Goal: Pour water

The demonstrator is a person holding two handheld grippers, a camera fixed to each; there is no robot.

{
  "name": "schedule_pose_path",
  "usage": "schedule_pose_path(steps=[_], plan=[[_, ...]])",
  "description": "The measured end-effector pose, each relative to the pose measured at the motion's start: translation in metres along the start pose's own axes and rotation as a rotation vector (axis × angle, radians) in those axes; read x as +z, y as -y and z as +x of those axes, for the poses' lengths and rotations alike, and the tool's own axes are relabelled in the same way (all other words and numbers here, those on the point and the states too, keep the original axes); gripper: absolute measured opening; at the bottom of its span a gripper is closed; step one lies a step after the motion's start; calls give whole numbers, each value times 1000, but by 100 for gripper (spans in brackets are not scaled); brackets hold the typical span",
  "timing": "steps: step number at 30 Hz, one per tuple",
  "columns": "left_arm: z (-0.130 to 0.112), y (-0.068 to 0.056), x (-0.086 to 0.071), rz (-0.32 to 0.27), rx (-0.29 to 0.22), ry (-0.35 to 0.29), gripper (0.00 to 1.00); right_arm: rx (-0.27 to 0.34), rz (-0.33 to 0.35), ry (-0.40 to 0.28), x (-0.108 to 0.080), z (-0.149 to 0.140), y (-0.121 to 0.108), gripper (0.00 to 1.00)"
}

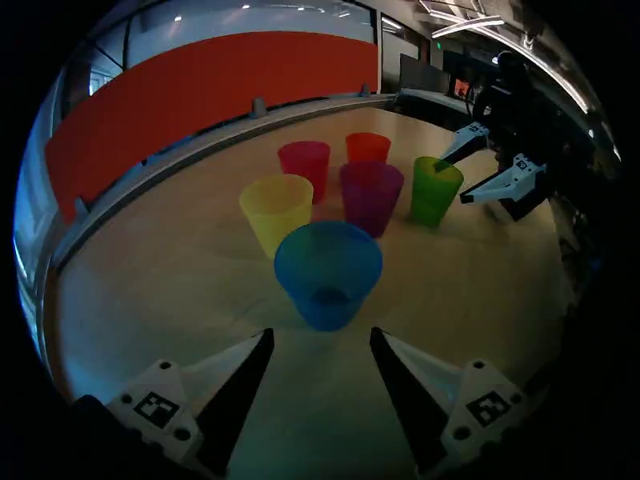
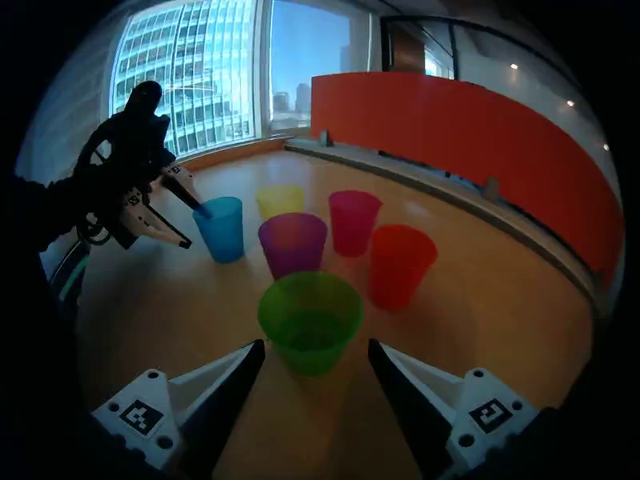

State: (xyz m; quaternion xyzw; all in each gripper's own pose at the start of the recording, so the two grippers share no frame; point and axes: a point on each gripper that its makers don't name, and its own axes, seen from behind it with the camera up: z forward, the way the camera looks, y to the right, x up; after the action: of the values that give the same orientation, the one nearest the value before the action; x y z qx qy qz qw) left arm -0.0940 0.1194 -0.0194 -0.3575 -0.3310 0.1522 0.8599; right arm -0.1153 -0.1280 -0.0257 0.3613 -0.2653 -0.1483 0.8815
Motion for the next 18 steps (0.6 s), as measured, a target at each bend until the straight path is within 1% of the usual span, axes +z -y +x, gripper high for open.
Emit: schedule_pose_path(steps=[9,15,18], plan=[[-4,6,-15,59,-67,-42,89,31,-55,-31,-25,-5,-3,100],[-2,10,-27,105,-113,-101,89,55,-110,-69,-44,-2,-12,100],[0,17,-33,144,-136,-131,89,71,-144,-100,-54,5,-18,100]])
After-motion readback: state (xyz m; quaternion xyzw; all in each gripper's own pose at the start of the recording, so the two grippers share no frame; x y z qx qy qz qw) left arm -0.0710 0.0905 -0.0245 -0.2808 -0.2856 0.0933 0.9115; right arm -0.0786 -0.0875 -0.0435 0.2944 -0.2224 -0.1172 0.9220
